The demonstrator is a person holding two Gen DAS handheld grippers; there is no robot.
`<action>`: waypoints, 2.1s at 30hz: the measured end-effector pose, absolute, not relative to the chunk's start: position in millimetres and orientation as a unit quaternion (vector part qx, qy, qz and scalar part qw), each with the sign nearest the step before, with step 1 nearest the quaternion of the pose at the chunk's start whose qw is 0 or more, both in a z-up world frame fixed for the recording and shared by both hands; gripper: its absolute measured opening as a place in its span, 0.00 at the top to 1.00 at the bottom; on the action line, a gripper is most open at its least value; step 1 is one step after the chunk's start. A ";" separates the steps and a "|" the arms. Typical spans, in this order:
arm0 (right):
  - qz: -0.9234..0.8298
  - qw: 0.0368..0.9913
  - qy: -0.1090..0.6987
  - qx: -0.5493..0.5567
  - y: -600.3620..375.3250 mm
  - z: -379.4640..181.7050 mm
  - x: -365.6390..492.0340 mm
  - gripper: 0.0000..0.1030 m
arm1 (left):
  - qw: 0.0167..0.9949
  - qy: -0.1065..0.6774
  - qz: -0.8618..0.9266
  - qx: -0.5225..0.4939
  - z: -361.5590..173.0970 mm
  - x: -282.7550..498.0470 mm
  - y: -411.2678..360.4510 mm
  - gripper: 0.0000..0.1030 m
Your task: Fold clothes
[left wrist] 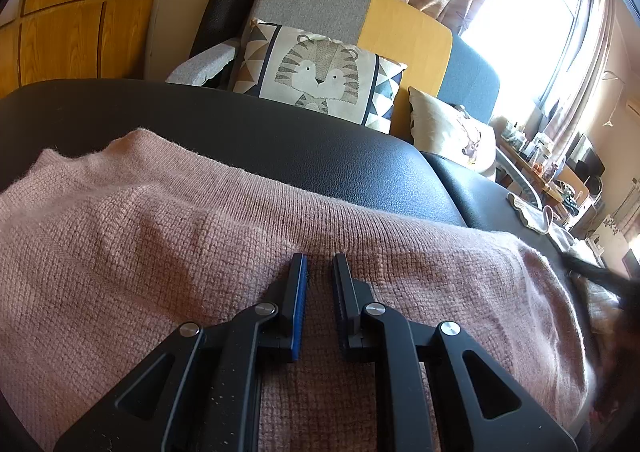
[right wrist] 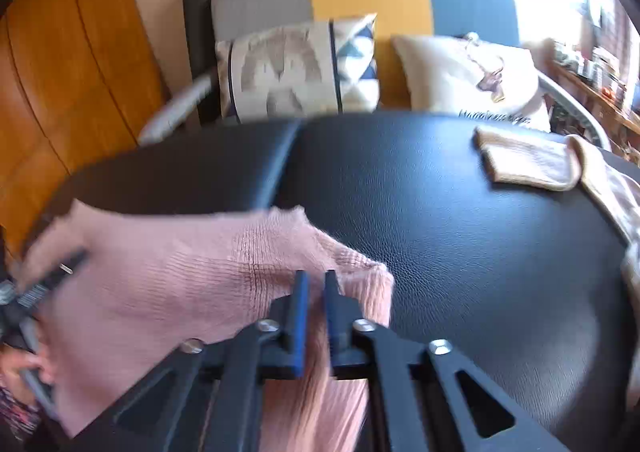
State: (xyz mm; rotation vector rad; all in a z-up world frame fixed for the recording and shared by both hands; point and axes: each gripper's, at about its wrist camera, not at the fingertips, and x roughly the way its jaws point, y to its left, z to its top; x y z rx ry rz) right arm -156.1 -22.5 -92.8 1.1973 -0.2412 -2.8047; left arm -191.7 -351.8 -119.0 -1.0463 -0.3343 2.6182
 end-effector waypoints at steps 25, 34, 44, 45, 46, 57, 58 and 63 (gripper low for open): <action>-0.925 0.040 -0.084 0.369 -69.2 -128.9 -86.2 0.79 | 0.058 -0.180 0.905 -0.380 -140.2 -143.9 -537.3 0.86; -0.926 0.044 -0.093 0.364 -66.8 -130.4 -83.1 0.79 | 0.074 -0.159 0.915 -0.365 -135.8 -125.6 -538.2 0.84; -0.931 0.065 -0.126 0.335 -71.2 -96.6 -62.9 0.80 | 0.055 -0.099 0.934 -0.337 -112.6 -100.2 -512.6 0.80; -0.932 0.082 -0.117 0.334 -80.3 -90.4 -62.3 0.80 | 0.061 -0.100 0.934 -0.336 -108.7 -102.6 -505.5 0.80; -0.930 0.098 -0.105 0.338 -90.9 -86.1 -64.1 0.80 | 0.071 -0.100 0.932 -0.340 -105.8 -106.2 -496.1 0.80; -0.901 0.183 -0.018 0.394 -194.4 -103.6 -119.5 0.84 | 0.158 0.025 0.914 -0.373 -108.0 -136.7 -366.1 0.80; -0.899 0.178 -0.008 0.400 -197.7 -109.7 -121.1 0.84 | 0.159 0.027 0.913 -0.374 -108.8 -137.4 -366.4 0.79; -0.902 0.182 -0.028 0.391 -188.5 -120.9 -118.1 0.84 | 0.162 0.033 0.911 -0.378 -112.4 -140.6 -368.9 0.78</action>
